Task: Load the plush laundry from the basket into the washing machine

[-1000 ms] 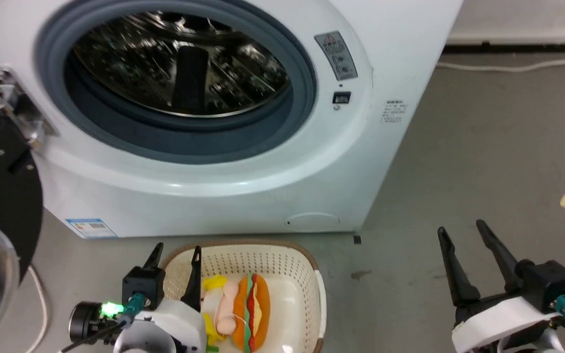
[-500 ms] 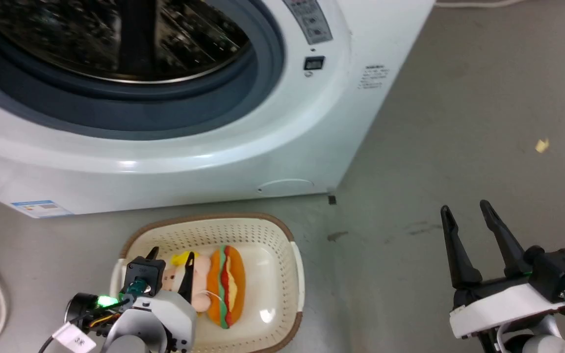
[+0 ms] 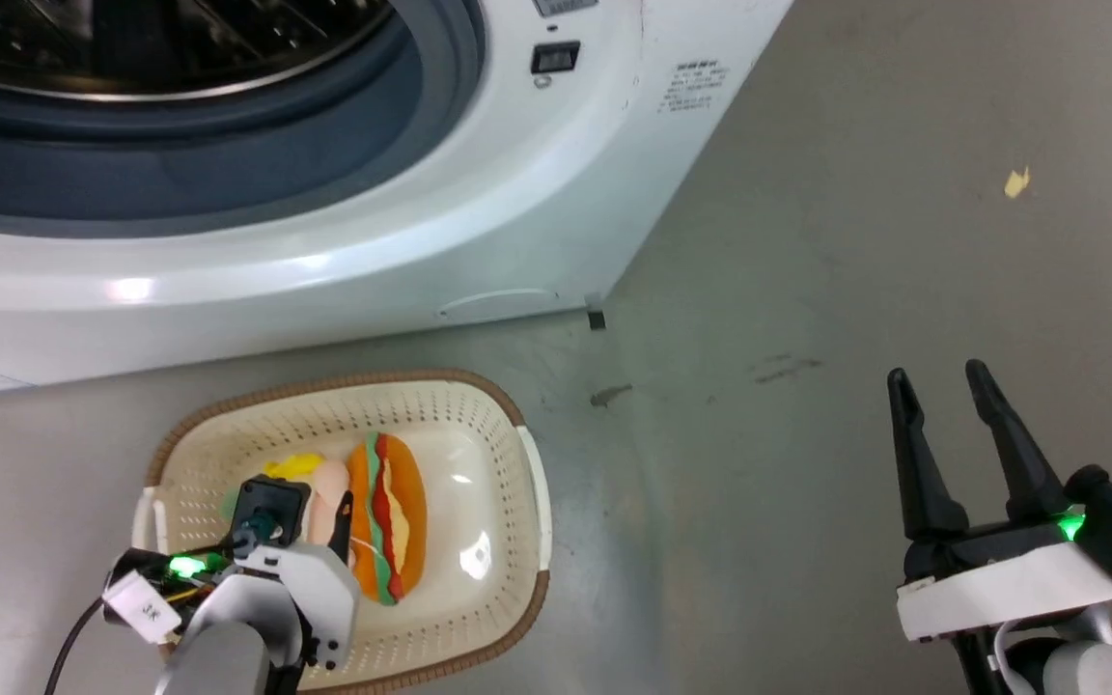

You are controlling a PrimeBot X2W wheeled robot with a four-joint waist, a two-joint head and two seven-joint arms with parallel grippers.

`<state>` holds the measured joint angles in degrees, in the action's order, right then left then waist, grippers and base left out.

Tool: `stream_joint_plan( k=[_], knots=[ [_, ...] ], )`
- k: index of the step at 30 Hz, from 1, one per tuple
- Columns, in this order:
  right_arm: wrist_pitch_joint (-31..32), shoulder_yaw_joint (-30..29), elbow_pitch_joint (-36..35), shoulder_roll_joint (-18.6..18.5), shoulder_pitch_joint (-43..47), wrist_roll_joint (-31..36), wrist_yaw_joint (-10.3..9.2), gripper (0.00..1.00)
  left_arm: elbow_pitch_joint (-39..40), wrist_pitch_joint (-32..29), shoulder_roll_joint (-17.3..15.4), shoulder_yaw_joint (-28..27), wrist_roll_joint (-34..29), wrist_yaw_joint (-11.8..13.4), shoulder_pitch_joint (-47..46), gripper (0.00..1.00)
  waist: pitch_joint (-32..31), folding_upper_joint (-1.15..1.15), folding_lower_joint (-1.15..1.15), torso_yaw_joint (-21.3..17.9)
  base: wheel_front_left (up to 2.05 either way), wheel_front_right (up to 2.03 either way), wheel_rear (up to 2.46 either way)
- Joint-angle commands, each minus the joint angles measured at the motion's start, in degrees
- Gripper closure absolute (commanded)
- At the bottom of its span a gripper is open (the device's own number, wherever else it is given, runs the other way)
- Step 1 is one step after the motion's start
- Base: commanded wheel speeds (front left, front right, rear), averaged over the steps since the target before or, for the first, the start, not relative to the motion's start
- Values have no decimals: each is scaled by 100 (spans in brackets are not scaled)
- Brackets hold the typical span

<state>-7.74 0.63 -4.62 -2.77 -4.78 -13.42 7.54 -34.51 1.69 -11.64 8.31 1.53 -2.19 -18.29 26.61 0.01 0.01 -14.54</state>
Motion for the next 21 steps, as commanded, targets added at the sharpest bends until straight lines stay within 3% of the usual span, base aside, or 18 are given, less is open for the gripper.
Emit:
stream_joint_plan(
  k=[1,8,12,21],
  knots=[
    [-70,-9,-68,-6,-134,-103,-3,0,-203,-24,-66,50,-19,-16,-213,0,187,-1,-1,-88,0,0,0],
    [-141,61,-122,-6,-190,-267,-3,0,-680,-207,-189,212,-44,-68,-564,0,514,-1,-1,-200,0,0,0],
    [-201,95,-150,-7,-237,-392,-3,0,-1009,-314,-298,394,-149,64,-927,0,797,-1,-1,-284,0,0,0],
    [-297,56,-197,-7,-281,-585,-4,0,-1589,-633,-368,492,-54,110,-1481,0,1194,-1,-1,-429,0,0,0]
  ],
)
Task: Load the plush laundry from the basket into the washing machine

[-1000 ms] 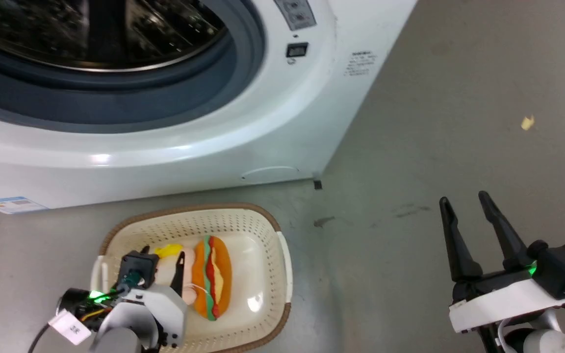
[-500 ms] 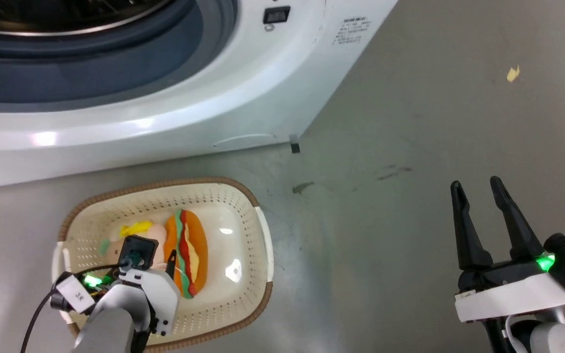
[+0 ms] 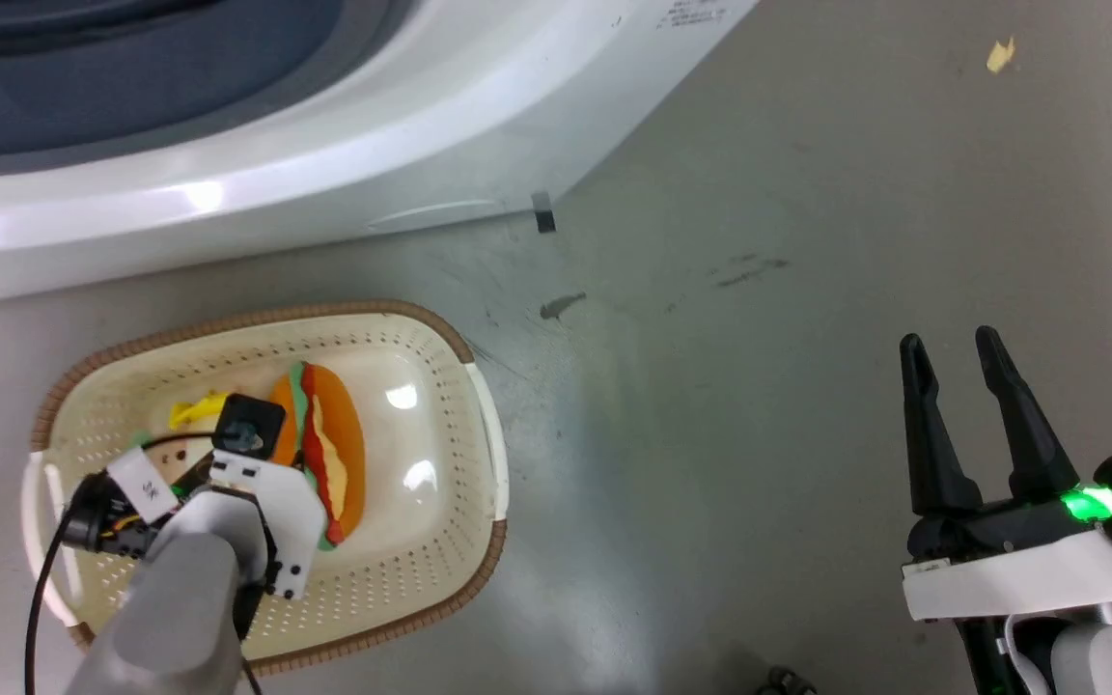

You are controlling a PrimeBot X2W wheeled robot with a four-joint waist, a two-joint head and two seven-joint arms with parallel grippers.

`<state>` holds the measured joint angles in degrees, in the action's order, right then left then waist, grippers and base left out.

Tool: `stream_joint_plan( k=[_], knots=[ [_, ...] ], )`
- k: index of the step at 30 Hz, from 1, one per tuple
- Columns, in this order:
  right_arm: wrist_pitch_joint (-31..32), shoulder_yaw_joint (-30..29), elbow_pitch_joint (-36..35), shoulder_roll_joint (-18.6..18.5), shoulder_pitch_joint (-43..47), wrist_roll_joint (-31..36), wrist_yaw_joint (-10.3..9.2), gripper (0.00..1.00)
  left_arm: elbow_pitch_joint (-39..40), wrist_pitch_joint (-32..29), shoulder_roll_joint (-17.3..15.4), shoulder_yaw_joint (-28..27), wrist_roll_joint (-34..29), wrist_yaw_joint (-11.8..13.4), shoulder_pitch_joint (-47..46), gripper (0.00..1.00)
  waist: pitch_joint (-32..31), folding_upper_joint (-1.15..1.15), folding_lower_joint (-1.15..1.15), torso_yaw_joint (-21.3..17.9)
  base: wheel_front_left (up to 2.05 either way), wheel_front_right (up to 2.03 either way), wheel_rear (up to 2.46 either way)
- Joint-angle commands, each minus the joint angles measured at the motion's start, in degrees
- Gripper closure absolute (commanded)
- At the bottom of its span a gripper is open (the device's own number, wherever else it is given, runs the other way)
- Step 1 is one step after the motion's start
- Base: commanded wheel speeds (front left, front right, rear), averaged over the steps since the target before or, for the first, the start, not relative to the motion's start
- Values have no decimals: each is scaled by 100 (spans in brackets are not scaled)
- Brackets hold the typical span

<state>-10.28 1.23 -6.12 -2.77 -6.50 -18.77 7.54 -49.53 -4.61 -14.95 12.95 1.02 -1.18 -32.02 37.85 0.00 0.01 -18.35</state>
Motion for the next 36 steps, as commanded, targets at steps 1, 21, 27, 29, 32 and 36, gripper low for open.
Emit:
stream_joint_plan(
  k=[1,21,27,29,32,36],
  knots=[
    [-54,3,-54,-7,-113,-71,-4,0,-163,-79,-61,68,-17,0,-168,0,116,0,-1,-69,0,0,0],
    [-293,105,-386,-9,-139,-491,-5,0,-1443,-654,-494,540,98,-185,-1285,13,1196,0,-1,-402,3,3,3],
    [-365,227,-392,-9,-290,-582,-5,0,-1794,-491,-585,618,230,-226,-1464,100,1392,0,-1,-559,0,0,0],
    [-389,275,-377,-10,-371,-600,-5,0,-1914,-390,-626,615,296,-189,-1471,100,1400,0,-1,-637,0,0,0],
    [-425,356,-328,-10,-525,-631,-5,0,-2092,-216,-713,617,389,-160,-1481,100,1362,0,-1,-769,0,0,0],
    [-472,389,-203,-10,-677,-561,-5,0,-2316,97,-609,554,613,-125,-1416,100,1028,0,-1,-780,0,0,0]
  ],
)
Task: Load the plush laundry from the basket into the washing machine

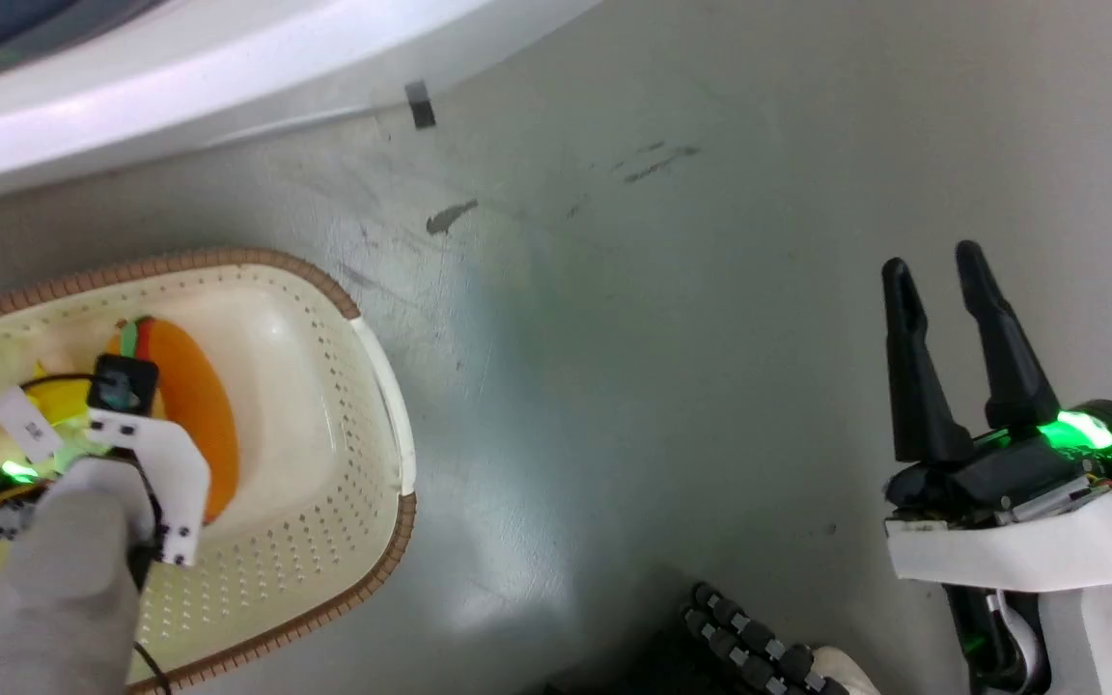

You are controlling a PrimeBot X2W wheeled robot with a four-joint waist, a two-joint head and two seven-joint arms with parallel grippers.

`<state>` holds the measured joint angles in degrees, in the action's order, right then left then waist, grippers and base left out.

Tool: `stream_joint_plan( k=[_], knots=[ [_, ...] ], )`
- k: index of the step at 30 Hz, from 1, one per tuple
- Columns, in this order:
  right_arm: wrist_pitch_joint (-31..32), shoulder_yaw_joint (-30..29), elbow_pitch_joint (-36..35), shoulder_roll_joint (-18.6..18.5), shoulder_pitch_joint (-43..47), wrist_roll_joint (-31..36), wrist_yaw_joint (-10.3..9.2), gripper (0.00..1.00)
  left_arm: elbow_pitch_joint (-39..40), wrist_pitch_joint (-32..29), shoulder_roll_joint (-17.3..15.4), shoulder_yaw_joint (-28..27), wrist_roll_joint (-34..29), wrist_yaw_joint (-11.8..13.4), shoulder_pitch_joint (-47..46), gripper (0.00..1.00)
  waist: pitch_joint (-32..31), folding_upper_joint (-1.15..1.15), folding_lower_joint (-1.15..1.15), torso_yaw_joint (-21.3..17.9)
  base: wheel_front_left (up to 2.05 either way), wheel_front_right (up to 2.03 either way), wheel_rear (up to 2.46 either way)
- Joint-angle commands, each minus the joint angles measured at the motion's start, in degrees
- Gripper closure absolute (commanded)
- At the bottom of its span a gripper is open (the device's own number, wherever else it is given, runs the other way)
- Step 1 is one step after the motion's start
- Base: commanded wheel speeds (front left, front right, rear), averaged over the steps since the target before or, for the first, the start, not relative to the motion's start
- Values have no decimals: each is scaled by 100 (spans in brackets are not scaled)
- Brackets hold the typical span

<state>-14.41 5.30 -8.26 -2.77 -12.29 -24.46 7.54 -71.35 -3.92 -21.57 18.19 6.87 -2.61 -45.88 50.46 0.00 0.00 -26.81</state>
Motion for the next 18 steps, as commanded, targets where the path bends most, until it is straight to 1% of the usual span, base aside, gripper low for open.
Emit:
stream_joint_plan(
  k=[1,10,14,18],
  knots=[
    [-59,-55,35,-10,-92,73,-5,0,-129,110,119,30,54,0,16,100,-366,0,0,138,0,0,0],
    [-59,-418,289,-10,212,724,-5,0,-92,1106,858,32,337,-200,600,100,-1979,0,0,944,0,0,0],
    [-59,-497,390,-10,431,955,-5,0,-35,1580,1054,42,442,-288,889,100,-2625,0,0,1284,0,0,0],
    [-59,-538,464,-10,666,1139,-5,0,182,1826,1181,32,547,-347,1232,100,-3168,0,0,1586,0,0,0]
  ],
)
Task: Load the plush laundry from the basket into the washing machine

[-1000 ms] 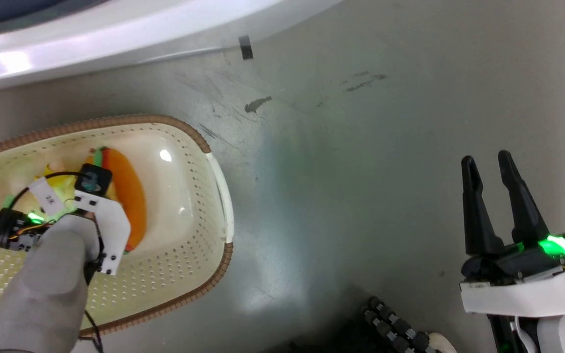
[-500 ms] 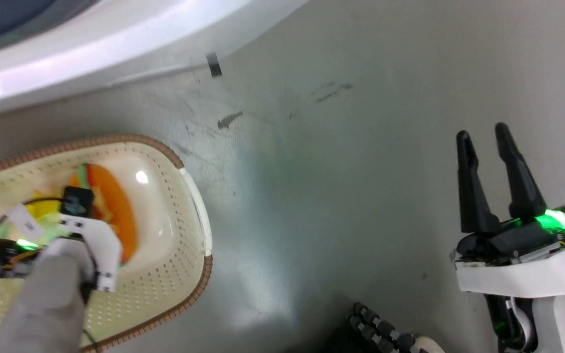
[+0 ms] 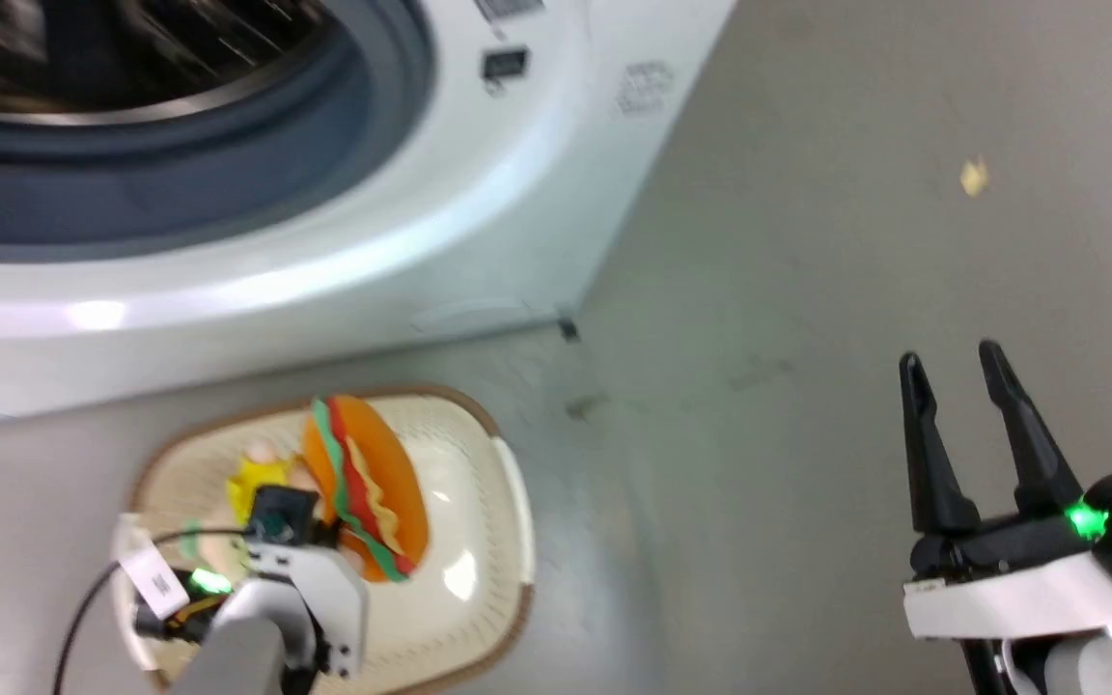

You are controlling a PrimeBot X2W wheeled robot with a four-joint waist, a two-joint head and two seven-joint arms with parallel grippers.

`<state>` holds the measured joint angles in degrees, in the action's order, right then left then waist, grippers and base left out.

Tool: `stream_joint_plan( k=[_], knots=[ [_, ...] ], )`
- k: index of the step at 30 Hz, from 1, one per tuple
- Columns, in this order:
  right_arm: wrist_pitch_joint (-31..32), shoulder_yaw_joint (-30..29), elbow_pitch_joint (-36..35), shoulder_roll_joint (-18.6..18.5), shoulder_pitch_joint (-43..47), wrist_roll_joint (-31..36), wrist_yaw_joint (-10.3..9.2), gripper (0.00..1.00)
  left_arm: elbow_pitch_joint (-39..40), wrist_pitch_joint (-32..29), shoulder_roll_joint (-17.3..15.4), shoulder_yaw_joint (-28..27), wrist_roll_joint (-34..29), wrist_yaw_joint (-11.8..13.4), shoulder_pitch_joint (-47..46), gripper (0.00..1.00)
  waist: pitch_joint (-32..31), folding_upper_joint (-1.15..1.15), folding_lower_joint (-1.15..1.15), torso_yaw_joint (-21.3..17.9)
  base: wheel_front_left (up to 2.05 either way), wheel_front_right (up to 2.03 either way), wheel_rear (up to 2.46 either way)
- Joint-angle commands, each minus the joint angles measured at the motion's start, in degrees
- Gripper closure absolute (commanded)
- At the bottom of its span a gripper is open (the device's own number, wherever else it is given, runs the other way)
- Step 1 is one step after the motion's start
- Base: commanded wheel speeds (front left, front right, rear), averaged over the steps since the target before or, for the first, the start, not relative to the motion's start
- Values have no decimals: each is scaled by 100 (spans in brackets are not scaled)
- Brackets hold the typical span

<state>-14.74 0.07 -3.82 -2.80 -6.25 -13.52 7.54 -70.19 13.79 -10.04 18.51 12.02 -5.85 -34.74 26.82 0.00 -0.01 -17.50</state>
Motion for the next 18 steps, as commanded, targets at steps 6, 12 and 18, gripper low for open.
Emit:
stream_joint_plan(
  k=[6,12,18],
  knots=[
    [-26,-90,60,-8,381,176,-5,0,1241,117,44,-160,134,67,808,100,-1375,0,1,1061,0,0,0],
    [-26,-95,105,-8,618,225,-5,0,2861,119,105,-568,278,212,1809,100,-1741,0,1,1305,0,0,0],
    [-26,-47,111,-8,733,252,-5,0,4164,120,183,-780,113,378,2466,100,-1896,0,1,1402,0,0,0]
  ],
)
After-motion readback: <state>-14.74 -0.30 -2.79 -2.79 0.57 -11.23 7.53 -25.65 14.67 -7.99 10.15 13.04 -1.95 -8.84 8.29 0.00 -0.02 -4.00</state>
